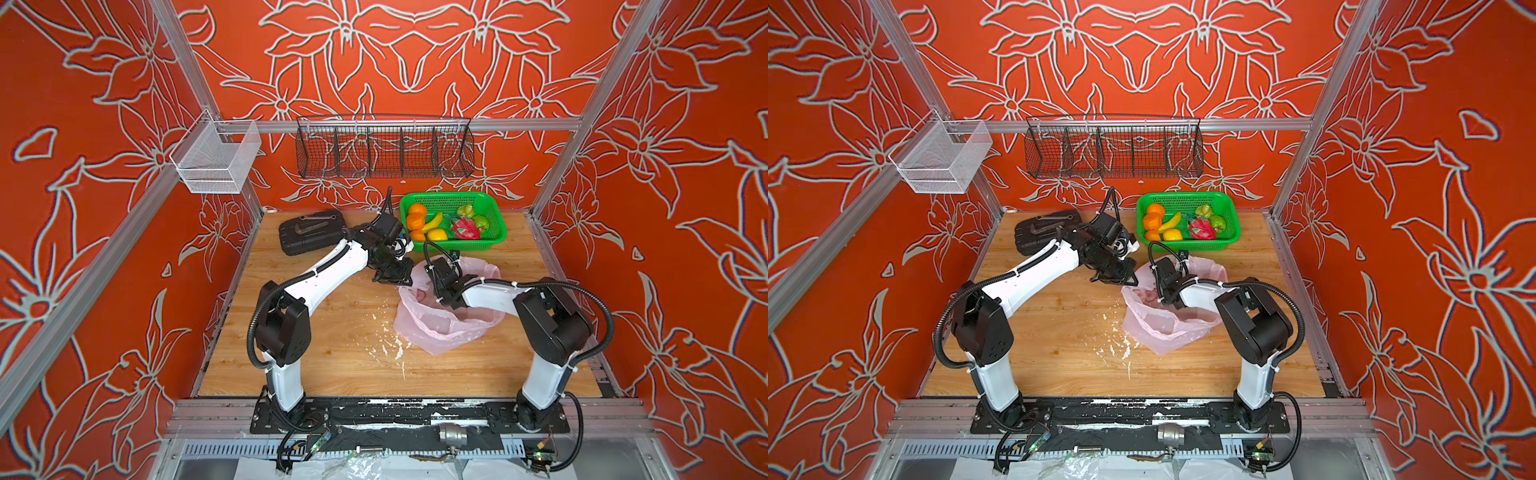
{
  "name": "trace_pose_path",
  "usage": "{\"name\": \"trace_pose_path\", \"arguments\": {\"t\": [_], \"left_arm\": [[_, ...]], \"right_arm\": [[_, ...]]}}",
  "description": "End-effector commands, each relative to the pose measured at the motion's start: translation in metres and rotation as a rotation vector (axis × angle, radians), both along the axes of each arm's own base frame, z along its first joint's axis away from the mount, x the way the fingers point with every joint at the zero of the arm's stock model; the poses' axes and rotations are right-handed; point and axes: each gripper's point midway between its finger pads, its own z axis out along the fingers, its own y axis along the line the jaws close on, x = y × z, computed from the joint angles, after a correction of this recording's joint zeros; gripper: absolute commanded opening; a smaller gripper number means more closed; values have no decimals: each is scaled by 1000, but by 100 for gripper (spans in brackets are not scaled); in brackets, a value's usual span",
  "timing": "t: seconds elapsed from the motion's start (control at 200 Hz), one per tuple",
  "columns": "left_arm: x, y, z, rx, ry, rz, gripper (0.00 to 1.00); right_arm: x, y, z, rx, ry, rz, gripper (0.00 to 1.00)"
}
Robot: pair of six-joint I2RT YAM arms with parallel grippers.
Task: Untie the knot of the plastic bag and take out the fruit
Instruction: 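Close the right gripper on the orange deep inside the bag, then lift the orange out of the bag with the right gripper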
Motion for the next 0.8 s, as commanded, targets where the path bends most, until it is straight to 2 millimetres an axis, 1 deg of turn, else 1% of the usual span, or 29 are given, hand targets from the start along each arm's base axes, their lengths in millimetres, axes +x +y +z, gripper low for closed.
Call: {"name": "trace_pose_path", "arguments": {"t": [0.0,0.06,0.125,0.16,0.22,0.34,0.47,0.585,0.686,0.796], "left_arm": [[-7,4,-3,20,13,-11,7],[-6,4,-6,30,12,-5,20],[-4,4,-7,37,5,2,33],[-2,4,-5,34,-3,3,37],[0,3,-5,30,-18,6,41],[6,0,-9,27,-28,13,43],[6,-3,-26,61,23,-3,44],[6,-5,-41,100,24,-23,44],[11,-6,-45,102,0,-22,44],[16,-8,-44,85,-47,-32,44]], "right_arm": [[-2,3,0,45,9,17,58],[-3,9,5,81,2,45,56],[-9,13,10,118,5,71,53],[-13,16,13,146,8,86,52],[-21,25,18,198,11,132,51],[-37,40,32,280,14,203,50],[-52,44,50,316,-1,232,50],[-60,49,66,366,-20,264,50],[-66,55,73,411,-16,294,50],[-75,60,76,452,9,314,49]]}}
